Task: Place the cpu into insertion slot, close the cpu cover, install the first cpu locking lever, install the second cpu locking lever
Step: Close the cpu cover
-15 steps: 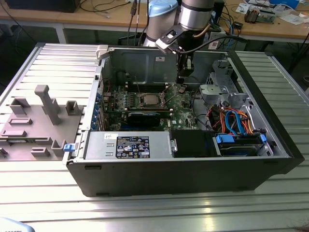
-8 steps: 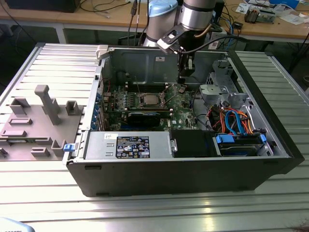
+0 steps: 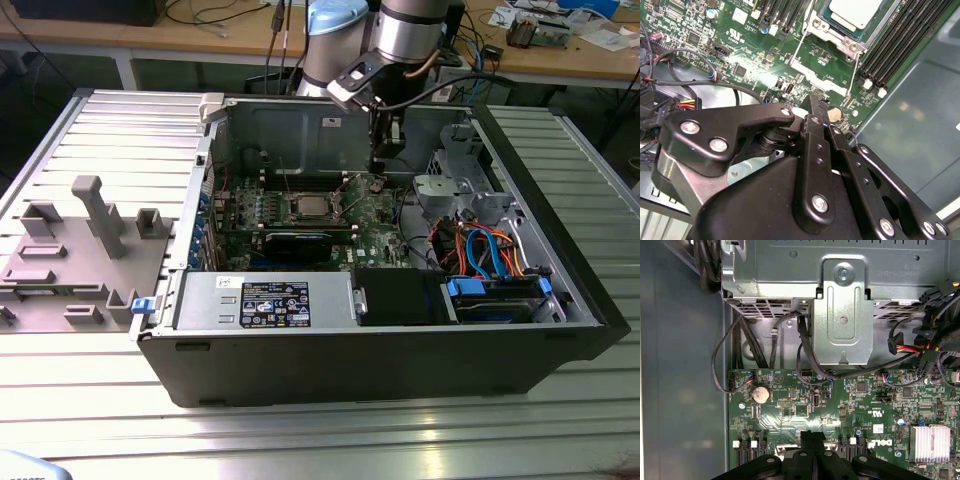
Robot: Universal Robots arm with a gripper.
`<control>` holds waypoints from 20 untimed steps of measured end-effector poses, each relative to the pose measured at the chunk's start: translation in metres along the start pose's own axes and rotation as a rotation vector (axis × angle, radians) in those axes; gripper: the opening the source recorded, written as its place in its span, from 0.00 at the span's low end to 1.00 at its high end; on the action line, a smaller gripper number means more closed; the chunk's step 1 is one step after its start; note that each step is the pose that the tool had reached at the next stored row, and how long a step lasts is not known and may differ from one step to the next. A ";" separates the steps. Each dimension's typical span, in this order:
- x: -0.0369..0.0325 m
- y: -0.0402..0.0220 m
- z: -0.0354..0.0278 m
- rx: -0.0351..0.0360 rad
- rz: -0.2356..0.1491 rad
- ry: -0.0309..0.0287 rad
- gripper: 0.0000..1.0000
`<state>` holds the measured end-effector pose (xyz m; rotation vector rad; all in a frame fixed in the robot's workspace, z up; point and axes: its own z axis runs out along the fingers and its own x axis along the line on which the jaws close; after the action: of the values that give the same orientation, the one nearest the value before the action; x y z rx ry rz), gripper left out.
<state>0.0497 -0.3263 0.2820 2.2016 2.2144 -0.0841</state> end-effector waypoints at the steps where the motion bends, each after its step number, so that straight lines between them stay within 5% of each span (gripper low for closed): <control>1: 0.0000 0.0004 0.0000 0.0000 0.000 -0.0001 0.11; 12: 0.0018 0.0045 0.0009 0.0001 0.000 0.0000 0.11; 20: 0.0023 0.0067 0.0103 0.0022 0.000 0.0000 0.11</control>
<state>0.0561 -0.3244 0.2714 2.2026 2.2155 -0.0865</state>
